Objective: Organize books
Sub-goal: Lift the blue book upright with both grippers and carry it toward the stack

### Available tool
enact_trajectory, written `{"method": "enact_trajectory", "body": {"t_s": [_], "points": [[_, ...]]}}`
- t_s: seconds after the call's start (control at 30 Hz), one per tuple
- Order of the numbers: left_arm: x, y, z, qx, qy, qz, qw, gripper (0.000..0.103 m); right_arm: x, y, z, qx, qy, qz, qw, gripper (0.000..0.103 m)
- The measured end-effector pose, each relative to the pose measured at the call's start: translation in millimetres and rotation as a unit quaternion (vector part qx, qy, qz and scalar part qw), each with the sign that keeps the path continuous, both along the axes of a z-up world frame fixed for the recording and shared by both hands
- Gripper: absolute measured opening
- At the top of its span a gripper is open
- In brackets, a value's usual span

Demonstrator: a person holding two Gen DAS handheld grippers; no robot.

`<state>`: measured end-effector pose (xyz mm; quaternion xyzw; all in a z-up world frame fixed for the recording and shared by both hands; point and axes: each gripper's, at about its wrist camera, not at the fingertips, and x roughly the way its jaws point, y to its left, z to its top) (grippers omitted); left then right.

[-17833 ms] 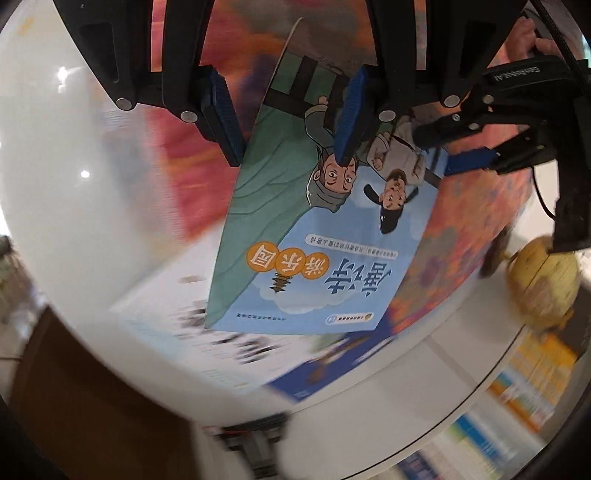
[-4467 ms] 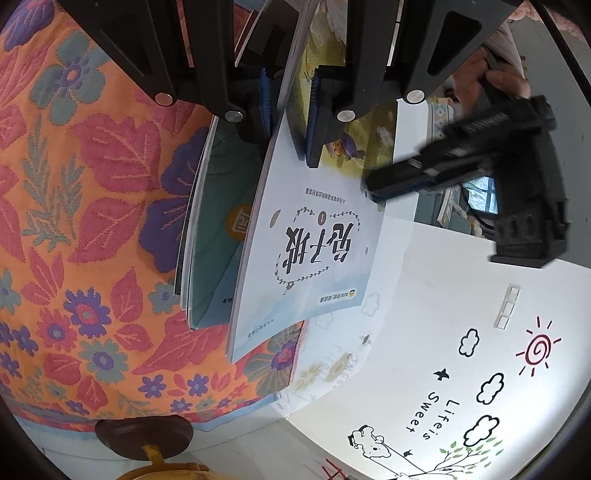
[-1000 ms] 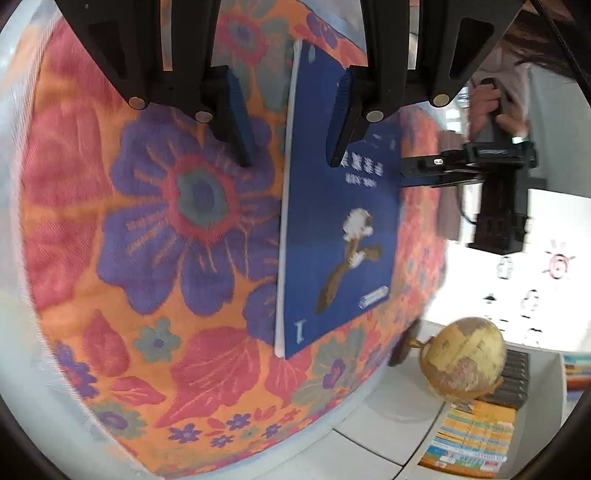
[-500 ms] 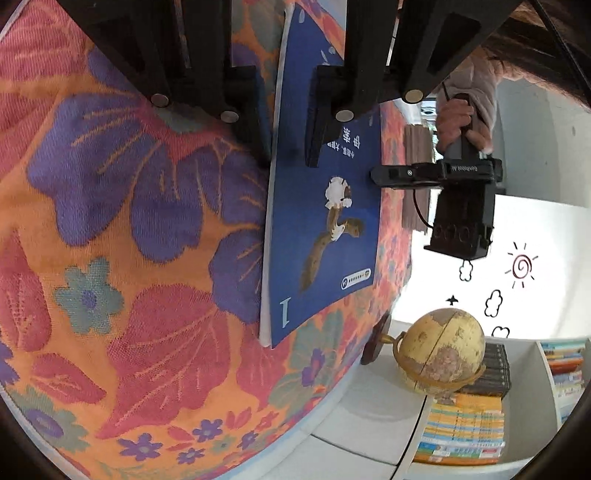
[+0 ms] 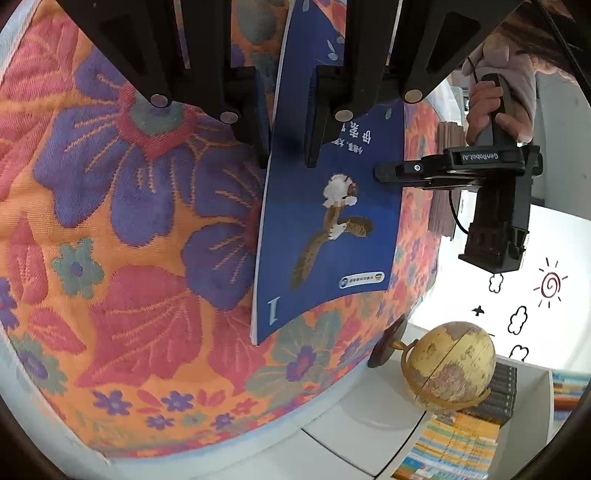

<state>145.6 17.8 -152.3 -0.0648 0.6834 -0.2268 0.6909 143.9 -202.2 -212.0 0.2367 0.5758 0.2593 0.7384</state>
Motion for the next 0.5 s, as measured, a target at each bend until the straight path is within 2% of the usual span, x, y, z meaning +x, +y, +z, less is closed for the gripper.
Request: {"method": "enact_trajectory", "body": {"t_s": [0.1,0.5], "points": [[-5.8,-6.1,4.8,0.022,-0.025,-0.019,0.9993,0.027,-4.6,4.4,-0.1,-0.004,-0.003,0.001,1.0,0.018],[-20.2,15.2,12.9,0.041,-0.044,-0.016,0.998,0.026,-27.9,35.0,-3.0,0.014,0.006,0.008,1.0,0.018]]}}
